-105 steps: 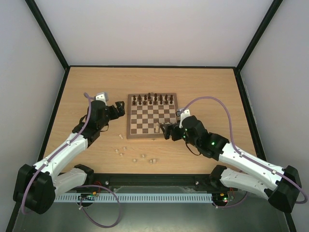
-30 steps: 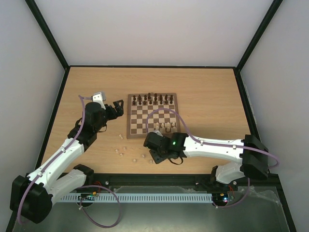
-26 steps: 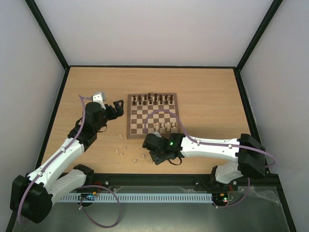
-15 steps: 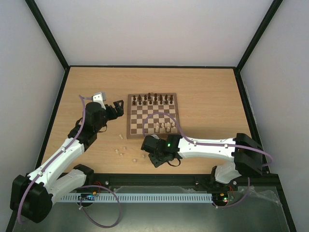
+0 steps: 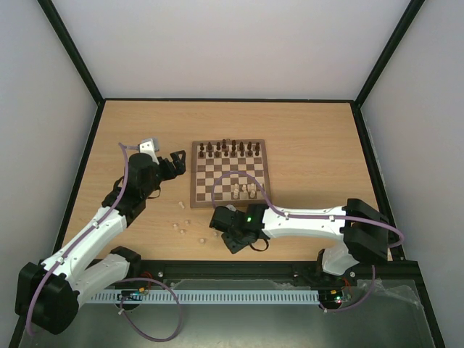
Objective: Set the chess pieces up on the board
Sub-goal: Pick up the chess piece at the center of the board.
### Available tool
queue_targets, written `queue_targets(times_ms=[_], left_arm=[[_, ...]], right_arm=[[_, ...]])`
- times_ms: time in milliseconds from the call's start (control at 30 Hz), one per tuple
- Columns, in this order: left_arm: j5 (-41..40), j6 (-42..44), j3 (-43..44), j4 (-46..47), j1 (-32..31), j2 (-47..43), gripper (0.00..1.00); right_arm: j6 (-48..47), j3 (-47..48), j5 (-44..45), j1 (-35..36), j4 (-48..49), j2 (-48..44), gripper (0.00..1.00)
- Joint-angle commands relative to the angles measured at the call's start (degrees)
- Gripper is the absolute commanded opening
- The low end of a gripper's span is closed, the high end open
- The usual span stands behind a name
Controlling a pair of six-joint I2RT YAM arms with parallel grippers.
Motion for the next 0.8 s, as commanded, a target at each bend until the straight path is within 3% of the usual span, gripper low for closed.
queue_targets(times_ms=[0,200,400,767], left_arm=[[0.4,0.9,1.2,-0.2,-0.1,-0.3,1.00],[0.4,1.0,1.2,-0.2,-0.1,-0.5,1.00],[0.3,0.9,1.2,-0.3,-0.1,-0.7,1.00],[0.4,0.9,1.2,-0.3,-0.1,-0.9,1.00]], right_arm=[[-0.2,0.3,1.0,0.5,-0.9,1.2,0.38],[-0.4,0.4,1.3,0.5,-0.2,2.7,0.38],[0.1,0.7,2.9,0.4,0.0,3.6,0.30],[0.0,1.0,4.0,0.4,0.4,4.1,0.29]])
